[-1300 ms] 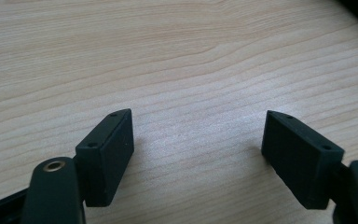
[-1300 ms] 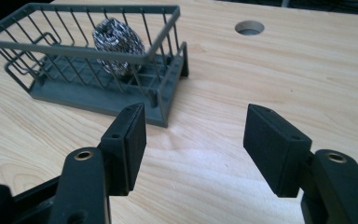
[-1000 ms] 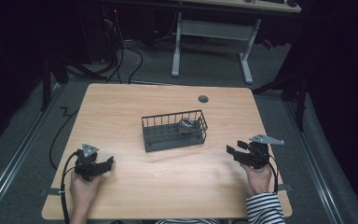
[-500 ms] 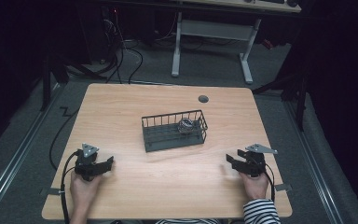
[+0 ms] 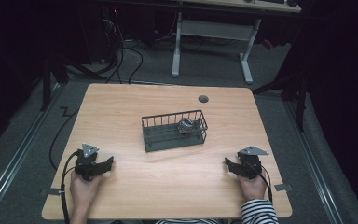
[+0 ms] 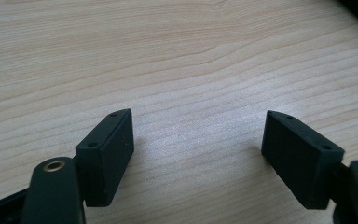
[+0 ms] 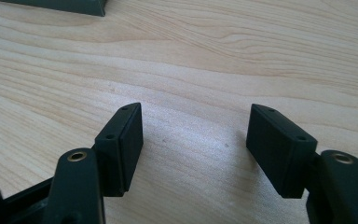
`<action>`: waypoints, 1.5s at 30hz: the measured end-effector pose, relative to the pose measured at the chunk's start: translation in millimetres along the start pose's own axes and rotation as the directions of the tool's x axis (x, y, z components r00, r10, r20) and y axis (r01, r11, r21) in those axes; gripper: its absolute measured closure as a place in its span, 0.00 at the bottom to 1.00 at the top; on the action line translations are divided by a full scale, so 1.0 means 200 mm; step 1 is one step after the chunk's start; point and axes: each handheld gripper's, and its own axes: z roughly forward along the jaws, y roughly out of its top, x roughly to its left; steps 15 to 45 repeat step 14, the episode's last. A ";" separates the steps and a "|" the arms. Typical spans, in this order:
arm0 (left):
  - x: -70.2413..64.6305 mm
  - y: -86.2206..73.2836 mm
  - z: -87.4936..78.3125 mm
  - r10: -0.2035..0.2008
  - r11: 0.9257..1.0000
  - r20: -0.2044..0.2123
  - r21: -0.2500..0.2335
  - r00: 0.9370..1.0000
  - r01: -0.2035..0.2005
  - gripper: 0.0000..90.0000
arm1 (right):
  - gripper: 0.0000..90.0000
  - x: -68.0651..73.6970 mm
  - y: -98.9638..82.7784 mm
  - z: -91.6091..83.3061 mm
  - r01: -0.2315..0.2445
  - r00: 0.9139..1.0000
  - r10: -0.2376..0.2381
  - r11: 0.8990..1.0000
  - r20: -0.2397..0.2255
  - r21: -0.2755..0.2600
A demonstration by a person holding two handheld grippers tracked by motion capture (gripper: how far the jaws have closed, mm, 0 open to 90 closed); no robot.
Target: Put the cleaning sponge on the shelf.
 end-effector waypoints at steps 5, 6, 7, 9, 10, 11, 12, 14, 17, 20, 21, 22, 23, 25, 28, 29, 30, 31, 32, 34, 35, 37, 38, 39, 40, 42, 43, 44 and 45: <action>0.00 0.00 0.00 0.000 1.000 0.000 0.000 1.000 0.000 0.29 | 0.40 0.00 0.00 0.00 -0.007 1.000 0.007 1.000 0.002 0.003; 0.00 0.00 0.00 0.000 1.000 0.000 0.000 1.000 0.000 0.28 | 0.40 0.00 0.00 0.00 -0.007 1.000 0.007 1.000 0.002 0.003; 0.00 0.00 0.00 0.000 1.000 -0.001 -0.001 1.000 0.000 0.28 | 0.40 0.00 0.00 0.00 -0.007 1.000 0.007 1.000 0.002 0.003; 0.00 0.00 0.00 0.000 1.000 0.000 0.000 1.000 0.000 0.28 | 0.40 0.00 0.00 0.00 -0.006 1.000 0.006 1.000 0.002 0.003; 0.00 0.00 0.00 0.000 1.000 0.000 0.000 1.000 0.000 0.28 | 0.40 0.00 0.00 0.00 -0.005 1.000 0.005 1.000 0.002 0.002; 0.00 0.00 0.00 0.000 1.000 0.000 0.000 1.000 0.000 0.28 | 0.40 0.00 0.00 0.00 -0.007 1.000 0.007 1.000 0.002 0.003; 0.00 0.00 0.00 0.000 1.000 0.000 0.000 1.000 0.000 0.29 | 0.40 0.00 0.00 0.00 -0.007 1.000 0.007 1.000 0.002 0.003; 0.00 0.00 0.00 0.000 1.000 -0.001 -0.001 1.000 0.000 0.28 | 0.40 0.00 0.00 0.00 -0.006 1.000 0.006 1.000 0.002 0.003; 0.00 0.00 0.00 0.000 1.000 -0.001 -0.001 1.000 0.000 0.28 | 0.40 0.00 0.00 0.00 -0.006 1.000 0.006 1.000 0.002 0.003; 0.00 0.00 0.00 0.000 1.000 -0.001 -0.001 1.000 0.000 0.28 | 0.40 0.00 0.00 0.00 -0.006 1.000 0.006 1.000 0.002 0.003; 0.00 0.00 0.00 0.000 1.000 -0.001 -0.001 1.000 0.000 0.28 | 0.40 0.00 0.00 0.00 -0.006 1.000 0.006 1.000 0.002 0.003; 0.00 0.00 0.00 0.000 1.000 -0.001 -0.001 1.000 0.000 0.28 | 0.40 0.00 0.00 0.00 -0.006 1.000 0.006 1.000 0.002 0.003; 0.00 0.00 0.00 0.000 1.000 -0.001 -0.001 1.000 0.000 0.28 | 0.40 0.00 0.00 0.00 -0.006 1.000 0.006 1.000 0.002 0.003; 0.00 0.00 0.00 0.000 1.000 -0.001 -0.001 1.000 0.000 0.28 | 0.40 0.00 0.00 0.00 -0.006 1.000 0.006 1.000 0.002 0.003; 0.00 0.00 0.00 0.000 1.000 -0.001 -0.001 1.000 0.000 0.28 | 0.40 0.00 0.00 0.00 -0.006 1.000 0.006 1.000 0.002 0.003; 0.00 0.00 0.00 0.000 1.000 -0.001 -0.001 1.000 0.000 0.28 | 0.40 0.00 0.00 0.00 -0.006 1.000 0.006 1.000 0.002 0.003; 0.00 0.00 0.00 0.000 1.000 -0.001 -0.001 1.000 0.000 0.28 | 0.40 0.00 0.00 0.00 -0.006 1.000 0.006 1.000 0.002 0.003; 0.00 0.00 0.00 0.000 1.000 -0.001 -0.001 1.000 0.000 0.28 | 0.40 0.00 0.00 0.00 -0.006 1.000 0.006 1.000 0.002 0.003; 0.00 0.00 0.00 0.000 1.000 -0.001 -0.001 1.000 0.000 0.28 | 0.40 0.00 0.00 0.00 -0.006 1.000 0.006 1.000 0.002 0.003; 0.00 0.00 0.00 0.000 1.000 -0.001 -0.001 1.000 0.000 0.28 | 0.40 0.00 0.00 0.00 -0.006 1.000 0.006 1.000 0.002 0.003; 0.00 0.00 0.00 0.000 1.000 -0.001 -0.001 1.000 0.000 0.28 | 0.40 0.00 0.00 0.00 -0.006 1.000 0.006 1.000 0.002 0.003; 0.00 0.00 0.00 0.000 1.000 -0.001 -0.001 1.000 0.000 0.28 | 0.40 0.00 0.00 0.00 -0.006 1.000 0.006 1.000 0.002 0.003; 0.00 0.00 0.00 0.000 1.000 -0.001 -0.001 1.000 0.000 0.28 | 0.40 0.00 0.00 0.00 -0.006 1.000 0.006 1.000 0.002 0.003; 0.00 0.00 0.00 0.000 1.000 -0.001 -0.001 1.000 0.000 0.28 | 0.40 0.00 0.00 0.00 -0.006 1.000 0.006 1.000 0.002 0.003; 0.00 0.00 0.00 0.000 1.000 -0.001 -0.001 1.000 0.000 0.28 | 0.40 0.00 0.00 0.00 -0.006 1.000 0.006 1.000 0.002 0.003; 0.00 0.00 0.00 0.000 1.000 -0.001 -0.001 1.000 0.000 0.28 | 0.40 0.00 0.00 0.00 -0.006 1.000 0.006 1.000 0.002 0.003; 0.00 0.00 0.00 0.000 1.000 -0.001 -0.001 1.000 0.000 0.28 | 0.40 0.00 0.00 0.00 -0.006 1.000 0.006 1.000 0.002 0.003; 0.00 0.00 0.00 0.000 1.000 -0.001 -0.001 1.000 0.000 0.28 | 0.40 0.00 0.00 0.00 -0.006 1.000 0.006 1.000 0.002 0.003; 0.00 0.00 0.00 0.000 1.000 -0.001 -0.001 1.000 0.000 0.28 | 0.40 0.00 0.00 0.00 -0.006 1.000 0.006 1.000 0.002 0.003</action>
